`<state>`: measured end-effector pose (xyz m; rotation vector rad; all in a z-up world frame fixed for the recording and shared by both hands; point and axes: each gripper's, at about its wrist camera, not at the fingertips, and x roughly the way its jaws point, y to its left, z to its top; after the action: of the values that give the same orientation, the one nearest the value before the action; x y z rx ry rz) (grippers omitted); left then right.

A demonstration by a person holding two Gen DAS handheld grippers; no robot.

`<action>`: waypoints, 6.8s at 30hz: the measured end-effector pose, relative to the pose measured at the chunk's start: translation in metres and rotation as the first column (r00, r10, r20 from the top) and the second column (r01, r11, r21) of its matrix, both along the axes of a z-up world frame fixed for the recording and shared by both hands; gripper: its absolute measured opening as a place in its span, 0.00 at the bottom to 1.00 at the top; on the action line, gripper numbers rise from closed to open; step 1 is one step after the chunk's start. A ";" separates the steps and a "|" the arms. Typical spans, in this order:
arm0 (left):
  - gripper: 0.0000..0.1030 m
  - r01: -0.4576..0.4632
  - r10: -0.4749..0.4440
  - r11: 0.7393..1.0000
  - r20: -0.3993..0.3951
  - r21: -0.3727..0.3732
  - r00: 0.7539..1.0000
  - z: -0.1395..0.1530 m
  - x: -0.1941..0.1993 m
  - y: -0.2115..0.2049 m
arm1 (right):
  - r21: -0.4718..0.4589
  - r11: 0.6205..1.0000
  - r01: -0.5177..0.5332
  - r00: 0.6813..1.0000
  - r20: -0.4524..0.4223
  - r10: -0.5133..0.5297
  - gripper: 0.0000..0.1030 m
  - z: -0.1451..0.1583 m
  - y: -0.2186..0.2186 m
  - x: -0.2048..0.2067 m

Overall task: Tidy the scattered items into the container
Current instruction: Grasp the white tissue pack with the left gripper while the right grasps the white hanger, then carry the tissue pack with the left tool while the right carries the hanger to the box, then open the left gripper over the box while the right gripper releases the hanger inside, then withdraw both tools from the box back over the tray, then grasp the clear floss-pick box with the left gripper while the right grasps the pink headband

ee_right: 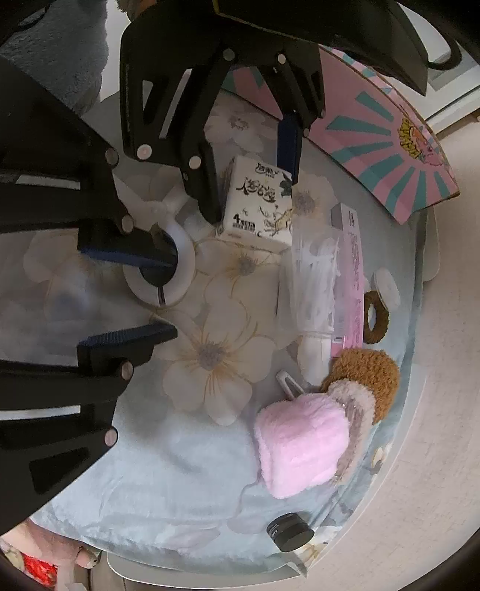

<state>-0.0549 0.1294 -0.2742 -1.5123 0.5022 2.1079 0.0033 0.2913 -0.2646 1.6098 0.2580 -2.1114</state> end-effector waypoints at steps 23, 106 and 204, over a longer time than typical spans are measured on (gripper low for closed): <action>0.58 -0.087 0.086 0.993 0.014 0.083 0.996 0.023 0.006 -0.027 | -0.061 0.997 0.054 0.998 -0.011 -0.055 0.16 0.014 0.010 0.003; 0.97 -0.479 0.499 0.865 -0.148 0.151 0.854 0.127 0.021 -0.264 | 0.031 0.977 -0.212 0.954 -0.209 0.214 0.59 0.089 -0.273 -0.070; 0.82 -0.500 0.491 0.864 0.121 0.061 0.863 0.014 -0.036 0.023 | -0.288 0.944 0.161 0.979 -0.077 -0.190 0.11 0.002 0.078 -0.127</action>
<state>-0.0907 0.1522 -0.2598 -1.8314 -0.0370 2.3683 -0.1237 0.3692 -0.2622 1.4028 -0.1537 -2.2496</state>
